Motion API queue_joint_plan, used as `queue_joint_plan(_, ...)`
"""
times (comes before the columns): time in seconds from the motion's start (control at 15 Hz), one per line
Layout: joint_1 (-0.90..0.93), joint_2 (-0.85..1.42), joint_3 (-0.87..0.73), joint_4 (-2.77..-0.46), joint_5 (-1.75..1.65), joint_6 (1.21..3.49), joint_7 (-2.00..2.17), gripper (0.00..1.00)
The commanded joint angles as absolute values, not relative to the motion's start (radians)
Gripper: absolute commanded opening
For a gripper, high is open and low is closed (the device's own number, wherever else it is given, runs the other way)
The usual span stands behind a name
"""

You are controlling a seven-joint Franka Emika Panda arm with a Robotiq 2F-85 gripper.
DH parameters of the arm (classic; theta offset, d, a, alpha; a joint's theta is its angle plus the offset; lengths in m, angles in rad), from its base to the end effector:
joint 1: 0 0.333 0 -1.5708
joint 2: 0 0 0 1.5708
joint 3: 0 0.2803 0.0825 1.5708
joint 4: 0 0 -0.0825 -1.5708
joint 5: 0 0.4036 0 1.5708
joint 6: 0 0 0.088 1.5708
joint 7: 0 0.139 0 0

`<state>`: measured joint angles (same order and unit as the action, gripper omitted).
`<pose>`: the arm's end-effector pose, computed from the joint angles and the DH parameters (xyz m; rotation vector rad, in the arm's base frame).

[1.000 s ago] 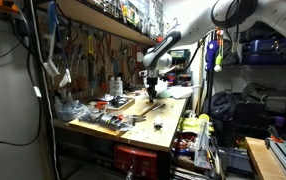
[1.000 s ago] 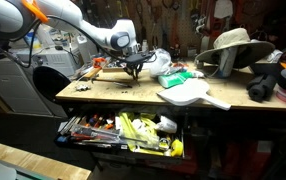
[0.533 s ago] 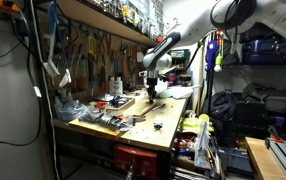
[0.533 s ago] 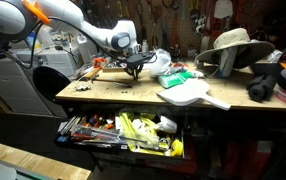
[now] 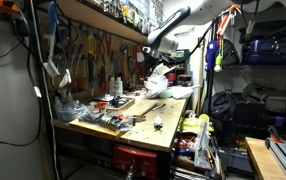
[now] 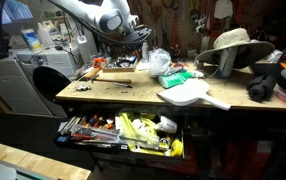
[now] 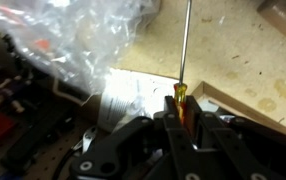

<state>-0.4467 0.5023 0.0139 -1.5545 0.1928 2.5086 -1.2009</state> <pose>0.6745 -0.3107 0.3370 2.7128 0.8920 0.6108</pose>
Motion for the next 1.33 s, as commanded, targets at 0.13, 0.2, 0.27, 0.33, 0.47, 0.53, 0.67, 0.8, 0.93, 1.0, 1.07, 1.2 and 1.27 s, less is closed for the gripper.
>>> queue_joint_plan(0.13,-0.517,0.202,0.106,-1.872,0.544,2.769,-1.365,0.04)
queue_joint_plan(0.2,-0.562,0.164,0.17,-1.914,0.625,2.815,-1.406,0.04)
queue_joint_plan(0.27,-0.616,0.129,0.246,-1.942,0.708,2.853,-1.448,0.04)
queue_joint_plan(0.33,-0.672,0.106,0.326,-1.949,0.79,2.882,-1.493,0.04)
queue_joint_plan(0.47,-0.757,0.078,0.454,-1.927,0.953,2.925,-1.576,0.04)
queue_joint_plan(0.53,-0.788,0.071,0.503,-1.899,1.034,2.935,-1.627,0.04)
queue_joint_plan(0.67,-0.824,0.038,0.553,-1.865,1.194,2.92,-1.735,0.04)
queue_joint_plan(0.8,-0.84,-0.006,0.549,-1.857,1.351,2.88,-1.825,0.04)
queue_joint_plan(0.93,-0.804,0.018,0.532,-1.845,1.308,2.917,-1.786,0.04)
queue_joint_plan(1.0,-0.808,0.006,0.529,-1.844,1.33,2.914,-1.806,0.15)
queue_joint_plan(1.07,-0.808,0.005,0.528,-1.843,1.327,2.914,-1.803,0.15)
queue_joint_plan(1.2,-0.805,0.013,0.53,-1.843,1.325,2.914,-1.802,0.15)
queue_joint_plan(1.27,-0.803,0.016,0.531,-1.843,1.325,2.914,-1.802,0.15)
